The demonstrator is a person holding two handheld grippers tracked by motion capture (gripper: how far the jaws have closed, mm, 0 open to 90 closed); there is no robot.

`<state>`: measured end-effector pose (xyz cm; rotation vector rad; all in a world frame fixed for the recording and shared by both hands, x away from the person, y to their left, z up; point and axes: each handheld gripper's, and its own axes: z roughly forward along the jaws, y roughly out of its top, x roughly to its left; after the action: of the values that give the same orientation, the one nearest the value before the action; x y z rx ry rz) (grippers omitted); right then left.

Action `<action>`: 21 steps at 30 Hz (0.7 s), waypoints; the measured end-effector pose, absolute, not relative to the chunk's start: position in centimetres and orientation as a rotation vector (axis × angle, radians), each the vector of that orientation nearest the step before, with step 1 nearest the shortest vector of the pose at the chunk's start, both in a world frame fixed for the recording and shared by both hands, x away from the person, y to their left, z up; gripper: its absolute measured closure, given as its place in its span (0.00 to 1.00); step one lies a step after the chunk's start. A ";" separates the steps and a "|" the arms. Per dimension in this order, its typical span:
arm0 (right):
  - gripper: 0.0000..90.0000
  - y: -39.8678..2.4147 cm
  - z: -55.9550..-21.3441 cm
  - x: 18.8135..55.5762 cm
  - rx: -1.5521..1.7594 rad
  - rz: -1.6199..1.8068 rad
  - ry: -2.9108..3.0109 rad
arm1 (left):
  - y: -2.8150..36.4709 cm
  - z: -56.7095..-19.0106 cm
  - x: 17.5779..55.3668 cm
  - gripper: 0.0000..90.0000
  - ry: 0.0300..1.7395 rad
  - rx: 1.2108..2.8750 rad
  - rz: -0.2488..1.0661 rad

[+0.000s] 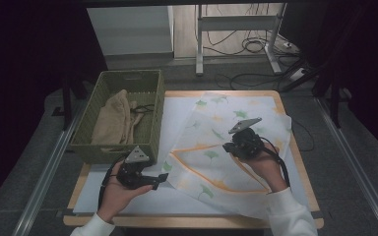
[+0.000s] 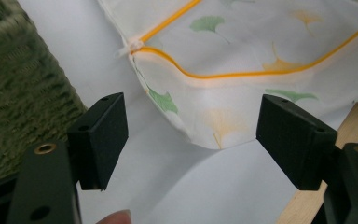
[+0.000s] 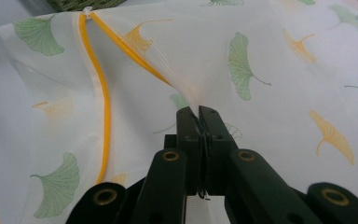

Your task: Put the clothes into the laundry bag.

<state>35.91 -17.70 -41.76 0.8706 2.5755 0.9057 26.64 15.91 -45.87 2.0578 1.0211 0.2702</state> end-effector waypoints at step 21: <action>0.96 -17.9 -41.8 35.9 0.883 0.904 2.565 | 18.2 -41.0 29.4 0.29 1.062 1.949 0.306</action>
<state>35.87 -17.94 -41.76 0.8833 2.5653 0.9041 29.39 18.22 -41.02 1.9487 1.0622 0.3064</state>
